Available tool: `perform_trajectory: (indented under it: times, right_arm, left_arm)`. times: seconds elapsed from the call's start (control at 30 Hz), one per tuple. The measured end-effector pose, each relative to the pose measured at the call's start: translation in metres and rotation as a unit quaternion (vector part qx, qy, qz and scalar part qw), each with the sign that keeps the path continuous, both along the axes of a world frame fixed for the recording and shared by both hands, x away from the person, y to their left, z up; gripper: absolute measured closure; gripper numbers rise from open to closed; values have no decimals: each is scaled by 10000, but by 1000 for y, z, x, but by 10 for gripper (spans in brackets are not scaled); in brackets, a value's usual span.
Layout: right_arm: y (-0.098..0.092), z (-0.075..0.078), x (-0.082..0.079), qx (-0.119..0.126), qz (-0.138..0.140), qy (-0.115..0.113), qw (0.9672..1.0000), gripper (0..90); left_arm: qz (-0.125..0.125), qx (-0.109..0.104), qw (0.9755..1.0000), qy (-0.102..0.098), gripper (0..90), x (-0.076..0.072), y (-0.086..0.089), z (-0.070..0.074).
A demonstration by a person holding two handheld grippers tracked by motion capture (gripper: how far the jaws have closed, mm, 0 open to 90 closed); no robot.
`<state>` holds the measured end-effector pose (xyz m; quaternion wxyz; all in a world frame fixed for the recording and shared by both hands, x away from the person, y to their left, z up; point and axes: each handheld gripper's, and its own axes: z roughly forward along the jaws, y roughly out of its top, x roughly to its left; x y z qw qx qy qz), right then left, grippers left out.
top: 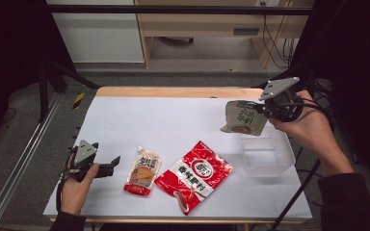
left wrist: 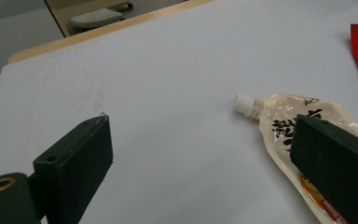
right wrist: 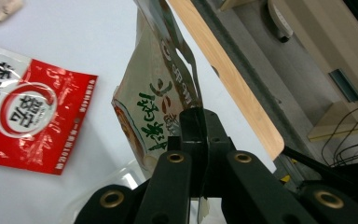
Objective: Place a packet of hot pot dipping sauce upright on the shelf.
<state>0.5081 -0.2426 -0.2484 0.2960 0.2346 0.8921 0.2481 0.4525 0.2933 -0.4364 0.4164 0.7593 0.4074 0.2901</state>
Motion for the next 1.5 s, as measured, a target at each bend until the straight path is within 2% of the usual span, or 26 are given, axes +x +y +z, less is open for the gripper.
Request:
perform_trajectory:
  times: [0.47, 0.63, 0.93, 1.07, 1.33, 1.5]
  right_arm:
    - [-34, -7, 19, 24, -323, -233, 9992, 900]
    - [-41, -10, 22, 31, -430, -276, 9987, 900]
    - [-56, -14, 28, 78, -644, -483, 9967, 900]
    - [-60, -17, 31, 100, -693, -501, 9963, 900]
    - [-68, -33, 44, 76, -818, -459, 9956, 900]
    - [-67, -41, 55, 12, -662, -435, 9969, 900]
  left_arm:
    - [20, -21, 10000, 31, 58, 0, 0, -1]
    - [6, -5, 10000, 48, 57, 0, 0, -1]
    - [-15, -4, 10000, 42, 58, 0, 0, -1]
    - [-22, 8, 10000, 51, 58, 0, -1, -1]
    - [-22, 13, 10000, 50, 57, 0, -1, -1]
    - [-50, 58, 10000, 55, 57, 0, -2, -2]
